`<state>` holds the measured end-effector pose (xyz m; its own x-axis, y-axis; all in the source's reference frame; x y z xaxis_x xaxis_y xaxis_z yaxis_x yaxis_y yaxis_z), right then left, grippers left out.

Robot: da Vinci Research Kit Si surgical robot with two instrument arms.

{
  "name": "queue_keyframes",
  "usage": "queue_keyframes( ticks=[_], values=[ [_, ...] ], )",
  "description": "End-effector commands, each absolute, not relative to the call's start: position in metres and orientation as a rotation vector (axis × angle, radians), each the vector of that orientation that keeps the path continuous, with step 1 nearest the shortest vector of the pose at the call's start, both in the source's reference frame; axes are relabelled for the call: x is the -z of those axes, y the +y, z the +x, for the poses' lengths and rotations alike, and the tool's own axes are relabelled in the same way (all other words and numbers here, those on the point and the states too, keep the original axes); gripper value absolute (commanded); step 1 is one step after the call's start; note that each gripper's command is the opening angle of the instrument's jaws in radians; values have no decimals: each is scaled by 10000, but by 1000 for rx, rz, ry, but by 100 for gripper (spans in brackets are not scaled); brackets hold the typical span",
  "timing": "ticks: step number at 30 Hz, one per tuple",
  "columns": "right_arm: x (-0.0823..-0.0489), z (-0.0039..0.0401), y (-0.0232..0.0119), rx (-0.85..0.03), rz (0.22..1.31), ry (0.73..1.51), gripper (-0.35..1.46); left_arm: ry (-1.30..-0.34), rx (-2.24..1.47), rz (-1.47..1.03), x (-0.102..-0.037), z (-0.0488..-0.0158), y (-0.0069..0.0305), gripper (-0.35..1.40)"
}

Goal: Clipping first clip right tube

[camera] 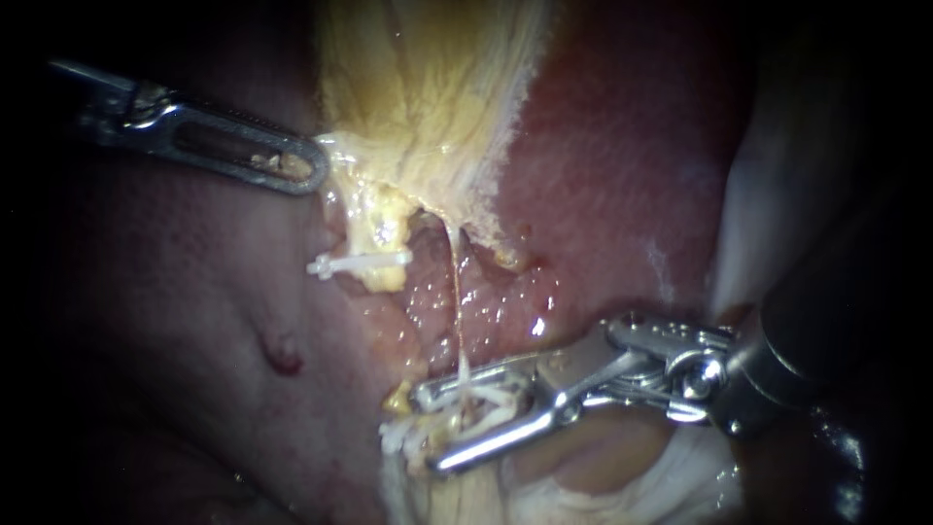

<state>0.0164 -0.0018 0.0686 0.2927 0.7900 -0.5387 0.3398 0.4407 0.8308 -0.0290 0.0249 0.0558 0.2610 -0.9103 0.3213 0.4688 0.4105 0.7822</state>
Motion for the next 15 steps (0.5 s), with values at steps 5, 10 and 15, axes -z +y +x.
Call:
queue_keyframes(
  ticks=[5, 10, 15],
  values=[
    [-692, 161, -16, -408, 1140, 1300, 16, -860, 1018, 617, -558, -290, 249, -35],
    [-694, 158, -14, -411, 1146, 1297, -18, -860, 1018, 617, -558, -290, 249, -35],
    [-694, 157, -13, -398, 1134, 1304, -35, -860, 1018, 617, -558, -290, 249, -35]
  ],
)
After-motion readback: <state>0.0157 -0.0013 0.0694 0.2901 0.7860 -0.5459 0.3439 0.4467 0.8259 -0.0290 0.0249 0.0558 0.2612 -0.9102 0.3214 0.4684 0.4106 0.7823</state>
